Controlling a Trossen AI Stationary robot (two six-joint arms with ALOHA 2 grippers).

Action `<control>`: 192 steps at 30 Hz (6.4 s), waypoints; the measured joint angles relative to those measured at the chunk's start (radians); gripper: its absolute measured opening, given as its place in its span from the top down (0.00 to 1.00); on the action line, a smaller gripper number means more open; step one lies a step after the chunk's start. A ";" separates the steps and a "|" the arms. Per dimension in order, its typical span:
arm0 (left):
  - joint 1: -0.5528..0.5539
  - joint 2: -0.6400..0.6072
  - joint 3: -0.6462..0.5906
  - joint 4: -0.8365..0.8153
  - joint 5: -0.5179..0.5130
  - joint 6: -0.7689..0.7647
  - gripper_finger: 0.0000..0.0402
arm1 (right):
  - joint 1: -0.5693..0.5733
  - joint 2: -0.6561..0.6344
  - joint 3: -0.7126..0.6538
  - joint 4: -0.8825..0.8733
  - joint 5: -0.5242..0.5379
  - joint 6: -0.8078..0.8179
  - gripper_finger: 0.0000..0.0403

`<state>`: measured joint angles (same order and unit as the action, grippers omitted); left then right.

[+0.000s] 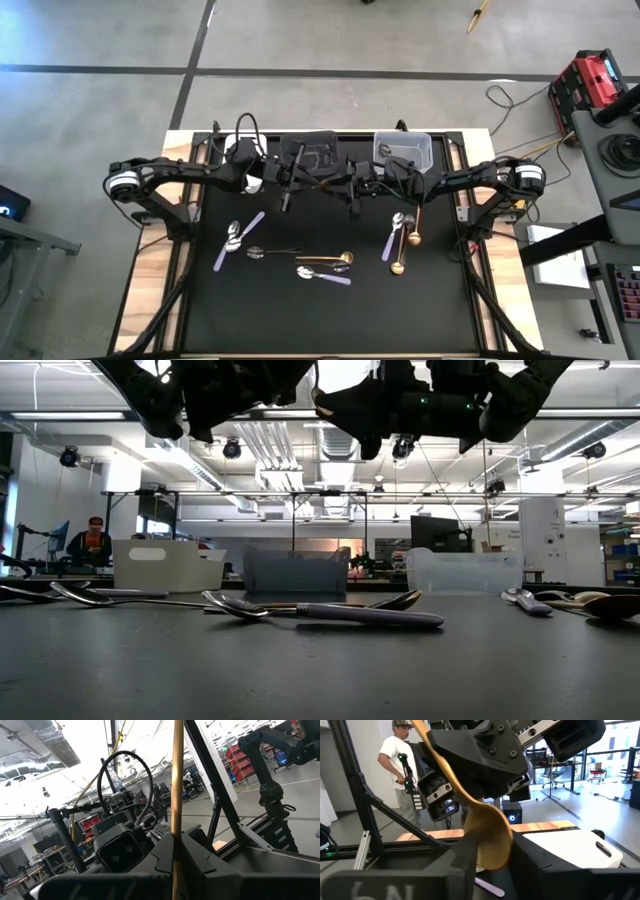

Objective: Sort silverware by color (type)
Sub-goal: Put the gold spoon into the black bin

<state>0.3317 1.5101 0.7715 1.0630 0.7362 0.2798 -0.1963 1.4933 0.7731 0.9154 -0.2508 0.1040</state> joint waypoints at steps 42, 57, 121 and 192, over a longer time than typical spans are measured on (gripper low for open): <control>0.004 -0.001 -0.064 -0.001 -0.087 -0.083 1.00 | 0.000 -0.002 0.018 -0.115 -0.014 -0.224 0.69; 0.003 0.037 -0.051 0.022 -0.076 -0.079 1.00 | 0.002 0.023 0.149 -0.344 -0.021 -0.274 0.87; 0.014 0.160 0.049 -0.362 -0.417 0.078 0.49 | -0.013 0.110 0.615 -1.839 0.461 0.159 0.96; 0.168 0.076 0.021 -0.566 -0.461 -0.005 1.00 | -0.014 -0.041 0.643 -1.867 0.563 0.094 0.54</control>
<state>0.4995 1.5864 0.7930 0.4966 0.2753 0.2745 -0.2100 1.4518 1.4161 -0.9517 0.3119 0.1978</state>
